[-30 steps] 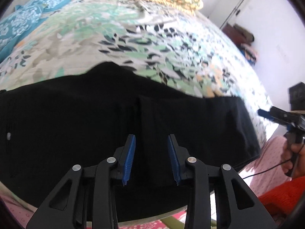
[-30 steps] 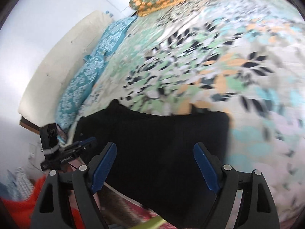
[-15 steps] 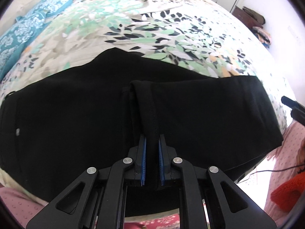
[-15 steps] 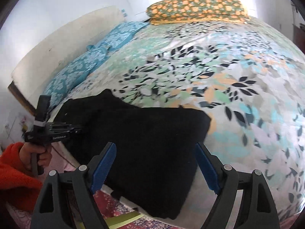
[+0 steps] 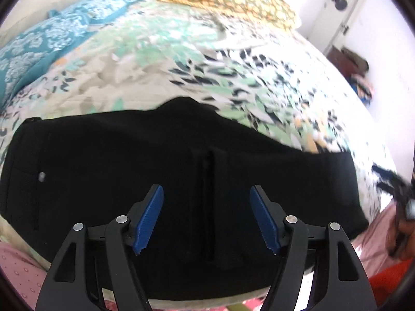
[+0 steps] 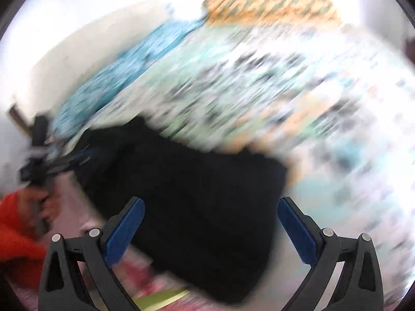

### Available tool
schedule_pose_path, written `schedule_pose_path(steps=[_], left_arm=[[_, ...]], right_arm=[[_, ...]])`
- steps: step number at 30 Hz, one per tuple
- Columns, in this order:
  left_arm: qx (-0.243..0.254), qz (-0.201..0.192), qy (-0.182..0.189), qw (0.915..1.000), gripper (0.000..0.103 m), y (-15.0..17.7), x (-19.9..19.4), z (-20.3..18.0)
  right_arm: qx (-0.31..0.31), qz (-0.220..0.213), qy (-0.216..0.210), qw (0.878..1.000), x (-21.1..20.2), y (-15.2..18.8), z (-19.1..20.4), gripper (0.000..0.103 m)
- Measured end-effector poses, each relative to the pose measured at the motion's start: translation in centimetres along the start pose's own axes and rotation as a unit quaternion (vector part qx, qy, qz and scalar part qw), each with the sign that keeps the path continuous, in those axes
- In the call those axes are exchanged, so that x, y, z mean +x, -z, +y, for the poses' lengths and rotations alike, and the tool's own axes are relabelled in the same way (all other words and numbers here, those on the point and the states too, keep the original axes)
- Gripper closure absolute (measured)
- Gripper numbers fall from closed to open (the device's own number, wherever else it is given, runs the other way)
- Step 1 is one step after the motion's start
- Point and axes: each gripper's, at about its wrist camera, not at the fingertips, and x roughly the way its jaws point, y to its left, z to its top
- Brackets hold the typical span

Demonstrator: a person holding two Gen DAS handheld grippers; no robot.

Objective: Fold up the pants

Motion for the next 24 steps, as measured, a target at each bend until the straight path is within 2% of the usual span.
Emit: schedule_pose_path(steps=[2, 5, 8, 9, 10, 11, 15, 24], left_arm=[[-0.007, 0.006, -0.007, 0.9999, 0.031, 0.1, 0.4, 0.4], [-0.010, 0.015, -0.026, 0.9995, 0.031, 0.2, 1.2, 0.4], [-0.016, 0.013, -0.037, 0.9991, 0.031, 0.7, 0.8, 0.5], [-0.015, 0.012, -0.043, 0.9989, 0.031, 0.8, 0.8, 0.5], [-0.015, 0.012, -0.049, 0.9986, 0.031, 0.9, 0.8, 0.4], [-0.017, 0.014, -0.054, 0.9983, 0.031, 0.9, 0.9, 0.5], [-0.028, 0.018, -0.054, 0.9980, 0.031, 0.7, 1.4, 1.1], [-0.036, 0.030, -0.050, 0.9976, 0.031, 0.4, 2.8, 1.4]], right_arm=[[0.030, 0.015, 0.064, 0.997, 2.4, -2.1, -4.8, 0.000], [0.088, 0.055, 0.150, 0.983, 6.6, -4.3, -12.3, 0.000], [0.149, 0.061, 0.193, 0.968, 8.7, -4.7, -17.8, 0.000], [0.171, 0.075, 0.204, 0.961, 9.8, -4.0, -19.3, 0.000], [0.176, 0.051, 0.201, 0.962, 9.8, -3.5, -19.8, 0.000], [0.163, 0.002, 0.212, 0.963, 9.1, -3.1, -19.4, 0.000], [0.143, 0.014, 0.235, 0.961, 9.5, -3.2, -18.9, 0.000], [0.148, 0.012, 0.229, 0.962, 9.7, -3.1, -18.6, 0.000]])
